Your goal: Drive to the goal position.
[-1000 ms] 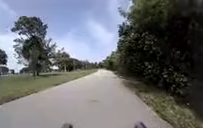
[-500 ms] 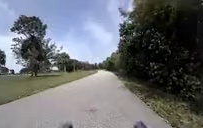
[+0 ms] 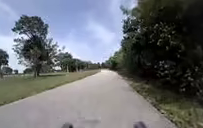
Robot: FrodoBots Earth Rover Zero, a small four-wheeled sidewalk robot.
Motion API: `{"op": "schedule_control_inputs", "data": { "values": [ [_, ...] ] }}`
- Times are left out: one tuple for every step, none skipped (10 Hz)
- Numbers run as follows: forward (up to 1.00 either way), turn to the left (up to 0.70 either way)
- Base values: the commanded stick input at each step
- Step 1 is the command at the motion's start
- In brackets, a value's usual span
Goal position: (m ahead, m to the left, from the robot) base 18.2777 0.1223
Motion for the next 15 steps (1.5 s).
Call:
{"op": "schedule_control_inputs", "data": {
  "values": [
    [0.7, 0.06],
    [0.7, 0.0],
    [0.7, 0.0],
    [0.7, 0.0],
    [0.7, 0.0],
    [0.7, 0.0],
    [0.7, 0.0],
    [0.7, 0.0],
    [0.7, 0.0],
    [0.7, 0.0],
    [0.7, 0.0],
    [0.7, 0.0],
    [0.7, 0.0],
    [0.7, 0.0],
    [0.7, 0.0]
  ]
}}
